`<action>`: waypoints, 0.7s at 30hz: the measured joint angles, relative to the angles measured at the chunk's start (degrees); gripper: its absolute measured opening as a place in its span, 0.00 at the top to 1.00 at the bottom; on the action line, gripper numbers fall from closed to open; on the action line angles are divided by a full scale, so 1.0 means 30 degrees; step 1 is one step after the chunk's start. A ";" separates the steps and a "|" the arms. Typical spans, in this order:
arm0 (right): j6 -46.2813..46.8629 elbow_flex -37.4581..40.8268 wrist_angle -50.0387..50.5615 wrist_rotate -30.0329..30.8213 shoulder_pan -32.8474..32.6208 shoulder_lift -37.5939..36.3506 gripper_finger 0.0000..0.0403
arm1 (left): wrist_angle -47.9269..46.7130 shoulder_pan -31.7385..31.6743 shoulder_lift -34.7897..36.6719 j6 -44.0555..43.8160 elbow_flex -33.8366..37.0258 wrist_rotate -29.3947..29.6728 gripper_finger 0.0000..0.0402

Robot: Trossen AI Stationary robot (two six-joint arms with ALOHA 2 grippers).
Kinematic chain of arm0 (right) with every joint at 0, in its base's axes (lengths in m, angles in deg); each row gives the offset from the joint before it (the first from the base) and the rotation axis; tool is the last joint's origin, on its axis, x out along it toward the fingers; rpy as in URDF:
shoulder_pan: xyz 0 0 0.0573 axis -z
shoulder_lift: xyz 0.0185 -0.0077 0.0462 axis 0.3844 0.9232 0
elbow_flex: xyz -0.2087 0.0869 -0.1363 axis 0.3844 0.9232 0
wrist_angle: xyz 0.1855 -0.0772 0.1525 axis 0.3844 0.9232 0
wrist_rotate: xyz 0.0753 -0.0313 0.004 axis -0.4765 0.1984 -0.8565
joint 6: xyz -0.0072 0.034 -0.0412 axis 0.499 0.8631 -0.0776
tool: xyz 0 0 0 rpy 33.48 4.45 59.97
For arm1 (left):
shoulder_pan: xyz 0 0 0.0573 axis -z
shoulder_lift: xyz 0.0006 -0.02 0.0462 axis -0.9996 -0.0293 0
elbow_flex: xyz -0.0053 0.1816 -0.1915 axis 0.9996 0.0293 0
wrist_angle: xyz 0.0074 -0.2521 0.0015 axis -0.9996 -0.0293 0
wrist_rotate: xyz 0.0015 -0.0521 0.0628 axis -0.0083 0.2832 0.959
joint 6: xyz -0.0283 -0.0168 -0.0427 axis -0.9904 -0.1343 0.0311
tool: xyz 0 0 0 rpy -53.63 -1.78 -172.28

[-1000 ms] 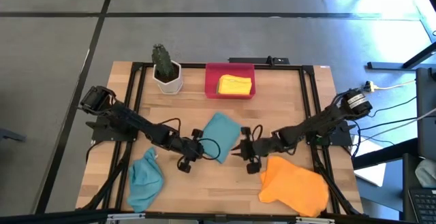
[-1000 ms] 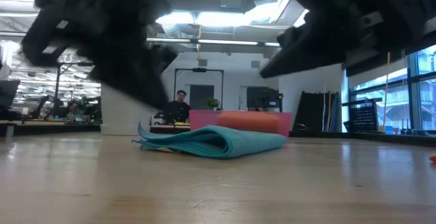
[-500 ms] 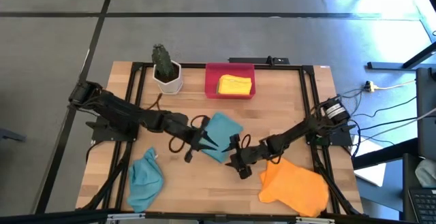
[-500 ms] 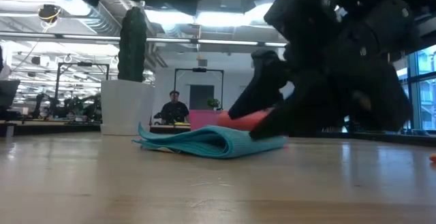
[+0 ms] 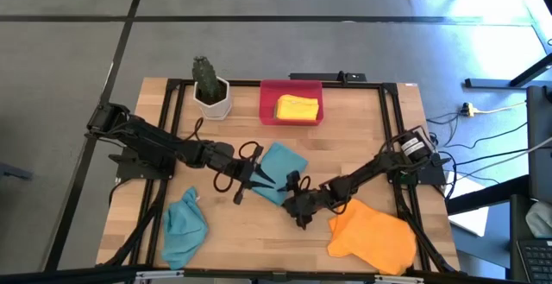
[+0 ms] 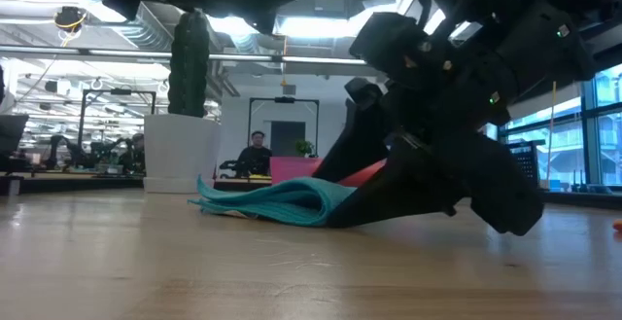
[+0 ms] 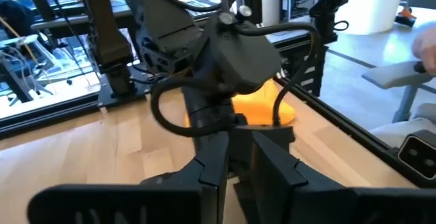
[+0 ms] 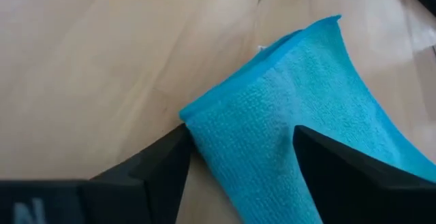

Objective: Fold microfiber towels
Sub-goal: Fold the top blue microfiber cloth

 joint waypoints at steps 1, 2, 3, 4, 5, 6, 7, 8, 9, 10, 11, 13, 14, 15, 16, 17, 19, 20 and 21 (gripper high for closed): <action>0.0000 0.0000 0.0019 0.0050 0.0041 0.0000 0.38 | 0.0006 0.0026 0.0000 0.0004 0.0002 -0.0001 0.87; -0.0011 0.0000 0.0052 0.0108 0.0082 0.0000 0.40 | 0.0000 0.0069 0.0000 0.0008 0.0002 0.0017 0.87; -0.0029 0.0007 0.0087 0.0164 0.0117 0.0007 0.43 | 0.0000 0.0077 0.0000 0.0023 0.0002 0.0032 0.87; -0.0045 0.0010 0.0118 0.0240 0.0153 0.0015 0.46 | -0.0007 0.0077 0.0000 0.0065 0.0002 0.0074 0.87; -0.0044 0.0015 0.0134 0.0187 0.0203 0.0020 0.49 | -0.0062 0.0077 0.0000 0.0087 0.0002 0.0191 0.87; -0.0036 0.0022 0.0160 -0.0043 0.0244 0.0022 0.53 | -0.0160 0.0077 0.0000 0.0087 -0.0003 0.0352 0.87; -0.0045 0.0023 0.0158 -0.0368 0.0276 0.0022 0.58 | -0.0315 0.0084 0.0000 0.0087 -0.0006 0.0556 0.87; -0.0058 0.0036 0.0131 -0.0610 0.0309 0.0022 0.63 | -0.0579 0.0084 0.0000 0.0087 -0.0006 0.0697 0.87; -0.0058 0.0036 0.0124 -0.0704 0.0310 0.0036 0.68 | -0.0936 0.0079 0.0000 0.0092 -0.0006 0.0886 0.87; -0.0046 0.0049 0.0124 -0.0703 0.0310 0.0049 0.74 | -0.1300 0.0077 0.0000 0.0087 -0.0006 0.1025 0.87; 0.0010 0.0056 0.0147 -0.0624 0.0310 0.0056 0.81 | -0.1610 0.0080 0.0000 0.0069 -0.0006 0.1088 0.87; 0.0226 0.0073 0.0197 -0.0295 0.0357 0.0073 0.93 | -0.2193 0.0077 0.0000 -0.0084 -0.0006 0.1216 0.87; 0.0508 0.0073 0.0182 -0.0009 0.0361 0.0073 0.96 | -0.2545 0.0084 0.0000 -0.0174 -0.0006 0.1303 0.87; 0.1010 0.0073 0.0228 0.0365 0.0361 0.0073 0.97 | -0.2928 0.0126 0.0000 -0.0304 -0.0006 0.1375 0.87; 0.1950 0.0073 0.0470 0.0722 0.0376 0.0068 0.96 | -0.3393 0.0185 0.0000 -0.0532 -0.0006 0.1411 0.87; 0.2988 0.0078 0.0989 0.0831 0.0493 -0.0017 0.96 | -0.3978 0.0242 0.0000 -0.0671 -0.0006 0.1472 0.87; 0.4619 0.0400 0.1274 0.0396 0.0671 -0.0312 0.97 | -0.5487 0.0455 0.0000 -0.0714 -0.0006 0.2063 0.87; 0.5143 0.0661 0.1008 0.0205 0.0703 -0.0429 0.98 | -0.6348 0.0616 0.0000 -0.0714 -0.0006 0.2692 0.87; 0.5479 0.1006 0.0607 -0.0011 0.0707 -0.0583 0.98 | -0.7243 0.0780 0.0000 -0.0714 -0.0006 0.3510 0.87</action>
